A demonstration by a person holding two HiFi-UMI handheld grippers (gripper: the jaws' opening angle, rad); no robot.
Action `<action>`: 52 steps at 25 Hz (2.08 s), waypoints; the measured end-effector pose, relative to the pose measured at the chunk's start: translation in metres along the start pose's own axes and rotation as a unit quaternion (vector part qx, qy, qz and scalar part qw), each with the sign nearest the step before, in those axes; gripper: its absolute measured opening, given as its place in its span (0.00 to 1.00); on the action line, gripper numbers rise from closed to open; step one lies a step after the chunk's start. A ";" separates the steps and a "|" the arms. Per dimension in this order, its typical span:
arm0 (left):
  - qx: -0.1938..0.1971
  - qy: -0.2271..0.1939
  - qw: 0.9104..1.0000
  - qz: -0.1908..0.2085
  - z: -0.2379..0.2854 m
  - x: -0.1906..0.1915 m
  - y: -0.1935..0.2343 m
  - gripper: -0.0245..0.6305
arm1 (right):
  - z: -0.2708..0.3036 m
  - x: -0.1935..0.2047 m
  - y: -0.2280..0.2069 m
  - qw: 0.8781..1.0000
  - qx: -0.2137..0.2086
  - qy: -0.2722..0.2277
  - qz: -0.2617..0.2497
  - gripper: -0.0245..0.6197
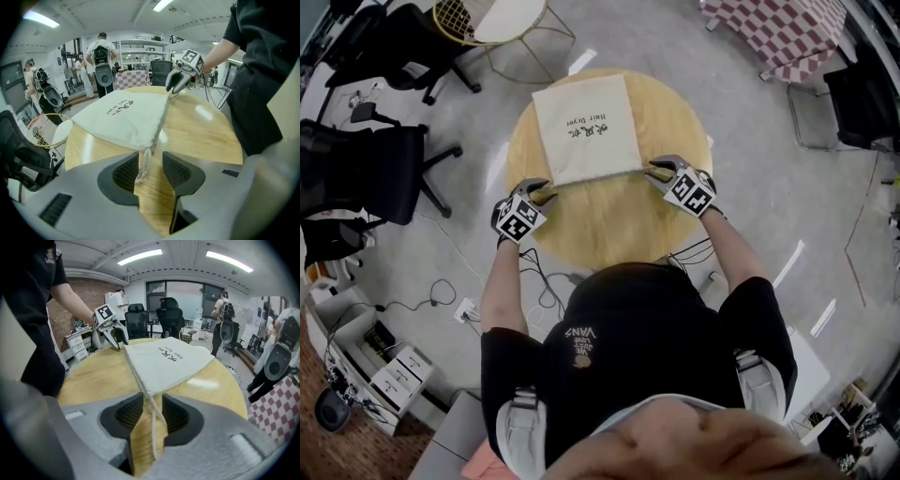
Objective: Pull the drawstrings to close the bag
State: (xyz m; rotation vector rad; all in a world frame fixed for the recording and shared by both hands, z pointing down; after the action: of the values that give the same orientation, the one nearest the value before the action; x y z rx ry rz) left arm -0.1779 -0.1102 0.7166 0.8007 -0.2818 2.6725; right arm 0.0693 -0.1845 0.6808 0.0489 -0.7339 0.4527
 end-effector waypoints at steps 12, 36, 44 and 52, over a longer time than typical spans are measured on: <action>0.009 0.008 1.000 -0.005 -0.003 0.007 0.001 0.27 | 0.028 0.010 0.003 0.992 -0.024 0.088 -0.091 0.25; 0.024 0.016 0.999 -0.027 0.007 0.008 -0.002 0.16 | 0.028 0.016 -0.003 0.998 -0.039 0.055 0.005 0.06; 0.012 -0.023 0.998 -0.050 0.000 -0.002 0.005 0.10 | 0.028 0.015 -0.005 0.996 -0.048 0.036 0.060 0.05; 0.015 -0.062 0.995 -0.076 -0.004 -0.007 0.007 0.10 | 0.027 0.014 -0.008 0.995 -0.054 0.030 0.074 0.05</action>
State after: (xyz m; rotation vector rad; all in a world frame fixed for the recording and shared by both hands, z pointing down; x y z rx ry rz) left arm -0.1774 -0.1173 0.7088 0.9586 -0.2010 2.4960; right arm 0.0642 -0.1914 0.7109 -0.1203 -0.7042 0.5524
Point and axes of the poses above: the fingertips, and each gripper's own axes: z forward along the fingers, y to its left, x out of its underside, the point moved 1 cm from there along -z, backward along the fingers, and after that the axes turned 13 degrees about z, right-handed, at the moved point
